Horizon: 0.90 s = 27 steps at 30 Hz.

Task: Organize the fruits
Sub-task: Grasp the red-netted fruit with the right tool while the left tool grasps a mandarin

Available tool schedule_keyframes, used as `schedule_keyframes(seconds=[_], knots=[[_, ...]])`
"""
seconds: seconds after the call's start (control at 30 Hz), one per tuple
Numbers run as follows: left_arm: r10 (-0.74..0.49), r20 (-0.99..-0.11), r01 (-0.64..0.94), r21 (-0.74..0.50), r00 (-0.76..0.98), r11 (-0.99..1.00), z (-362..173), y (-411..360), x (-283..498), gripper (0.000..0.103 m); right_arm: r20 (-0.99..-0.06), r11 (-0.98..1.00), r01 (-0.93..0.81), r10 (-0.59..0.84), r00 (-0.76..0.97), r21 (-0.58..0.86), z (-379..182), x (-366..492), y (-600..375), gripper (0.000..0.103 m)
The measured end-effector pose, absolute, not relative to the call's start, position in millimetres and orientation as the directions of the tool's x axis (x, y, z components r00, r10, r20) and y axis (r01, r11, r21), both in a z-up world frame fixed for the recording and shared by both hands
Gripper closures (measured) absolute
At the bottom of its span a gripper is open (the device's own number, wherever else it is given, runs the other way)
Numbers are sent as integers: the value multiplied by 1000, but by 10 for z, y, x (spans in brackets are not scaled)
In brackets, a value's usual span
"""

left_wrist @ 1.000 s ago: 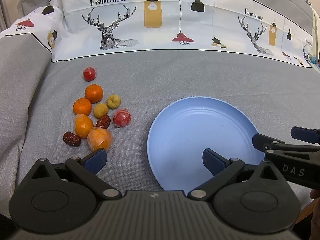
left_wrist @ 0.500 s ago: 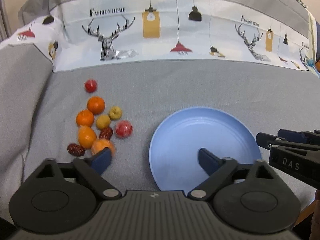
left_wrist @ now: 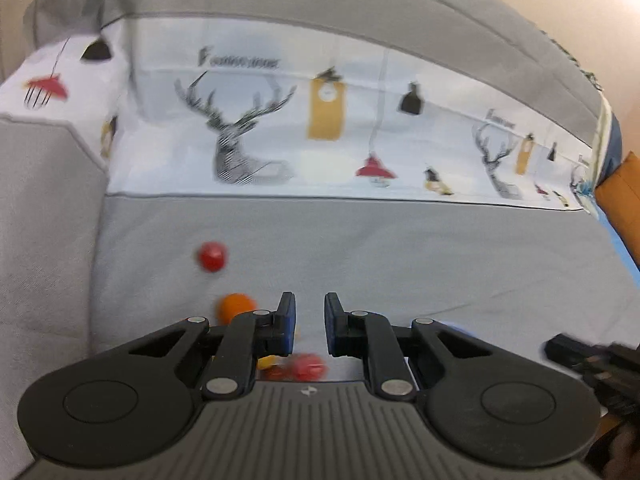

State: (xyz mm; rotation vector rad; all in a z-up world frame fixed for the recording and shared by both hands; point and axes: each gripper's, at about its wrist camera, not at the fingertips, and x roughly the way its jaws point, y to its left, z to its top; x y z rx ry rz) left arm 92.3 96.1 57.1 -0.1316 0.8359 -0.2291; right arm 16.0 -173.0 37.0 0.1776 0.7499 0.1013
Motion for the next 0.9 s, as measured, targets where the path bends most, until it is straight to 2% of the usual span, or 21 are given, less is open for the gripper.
schedule_keyframes(seconds=[0.07, 0.2, 0.4, 0.47, 0.5, 0.6, 0.63, 0.7, 0.9], knots=[[-254, -760, 38, -289, 598, 957, 404, 1125, 985, 86, -667, 970, -82, 218, 713, 230, 441, 232, -1660, 80], [-304, -758, -3, -374, 577, 927, 340, 1214, 1071, 86, -670, 950, -211, 313, 673, 232, 487, 419, -1332, 80], [-215, -848, -169, -332, 484, 928, 47, 1443, 1241, 84, -688, 902, -384, 405, 602, 195, 246, 718, -800, 75], [-211, -858, -224, -347, 468, 911, -10, 1531, 1267, 77, -695, 895, -386, 425, 580, 225, 50, 794, -731, 75], [-210, -864, -240, -348, 458, 906, -40, 1548, 1282, 76, -702, 893, -381, 431, 567, 240, -59, 834, -704, 75], [-207, -881, -226, -325, 425, 918, -112, 1475, 1334, 66, -734, 904, -347, 410, 541, 250, -294, 970, -614, 73], [-196, -889, -217, -305, 415, 927, -130, 1434, 1348, 62, -738, 900, -351, 417, 531, 257, -340, 1008, -572, 66], [-168, -898, -208, -270, 407, 940, -167, 1389, 1356, 61, -749, 898, -367, 414, 518, 242, -437, 1071, -458, 58], [-173, -912, -223, -269, 373, 937, -260, 1423, 1409, 61, -780, 901, -389, 382, 495, 194, -675, 1206, -268, 57]])
